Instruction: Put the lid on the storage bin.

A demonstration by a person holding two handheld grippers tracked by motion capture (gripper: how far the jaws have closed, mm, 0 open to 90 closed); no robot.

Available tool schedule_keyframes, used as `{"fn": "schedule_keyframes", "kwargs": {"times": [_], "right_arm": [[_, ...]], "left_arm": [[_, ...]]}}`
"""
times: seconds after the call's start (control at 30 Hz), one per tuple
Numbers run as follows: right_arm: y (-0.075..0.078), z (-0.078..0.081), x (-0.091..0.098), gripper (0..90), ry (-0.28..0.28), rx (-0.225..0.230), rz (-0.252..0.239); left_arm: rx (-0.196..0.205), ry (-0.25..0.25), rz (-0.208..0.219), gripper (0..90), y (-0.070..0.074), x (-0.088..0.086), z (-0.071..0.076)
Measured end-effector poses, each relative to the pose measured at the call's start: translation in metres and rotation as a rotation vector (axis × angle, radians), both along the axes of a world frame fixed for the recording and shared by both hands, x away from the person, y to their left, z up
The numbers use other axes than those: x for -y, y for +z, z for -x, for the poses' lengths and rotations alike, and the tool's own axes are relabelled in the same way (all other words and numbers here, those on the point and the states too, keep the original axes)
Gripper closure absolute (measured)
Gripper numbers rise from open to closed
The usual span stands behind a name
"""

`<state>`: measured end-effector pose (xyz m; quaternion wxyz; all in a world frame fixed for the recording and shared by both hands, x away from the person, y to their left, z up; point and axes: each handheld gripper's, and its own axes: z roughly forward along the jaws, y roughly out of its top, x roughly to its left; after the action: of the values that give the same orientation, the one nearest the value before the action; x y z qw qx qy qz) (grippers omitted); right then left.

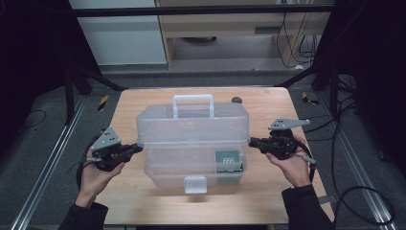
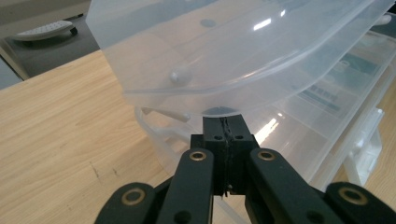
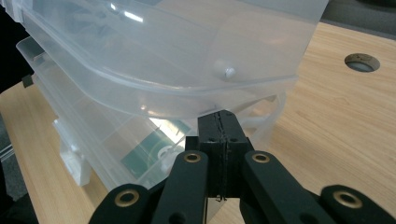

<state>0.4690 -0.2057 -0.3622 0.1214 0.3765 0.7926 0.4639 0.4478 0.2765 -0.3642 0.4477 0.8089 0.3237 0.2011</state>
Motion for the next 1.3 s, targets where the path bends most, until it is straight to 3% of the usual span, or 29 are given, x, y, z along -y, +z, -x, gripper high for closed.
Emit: {"fn": "schedule_keyframes", "kwargs": {"times": [0.4, 0.63, 0.7, 0.93, 1.07, 1.3], "right_arm": [[-0.016, 0.009, 0.001, 89.5, -0.005, -0.010, 0.027], [-0.020, 0.011, 0.003, 90.0, -0.010, -0.008, 0.042], [-0.023, 0.011, 0.004, 90.0, -0.029, -0.008, 0.069], [-0.043, 0.007, 0.023, 82.8, -0.147, -0.003, 0.124], [-0.060, -0.001, 0.033, 73.1, -0.207, -0.017, 0.165], [-0.081, -0.010, 0.044, 54.4, -0.293, -0.037, 0.189]], "left_arm": [[-0.036, 0.017, -0.034, 89.2, -0.015, -0.003, 0.002], [-0.064, 0.045, -0.117, 88.5, -0.028, -0.007, -0.002], [-0.075, 0.057, -0.089, 88.0, -0.029, -0.011, -0.005], [-0.069, 0.175, -0.123, 81.4, -0.040, -0.020, -0.013], [-0.070, 0.240, -0.108, 71.8, -0.051, -0.028, -0.021], [-0.091, 0.332, -0.137, 52.9, -0.074, -0.042, -0.033]]}}
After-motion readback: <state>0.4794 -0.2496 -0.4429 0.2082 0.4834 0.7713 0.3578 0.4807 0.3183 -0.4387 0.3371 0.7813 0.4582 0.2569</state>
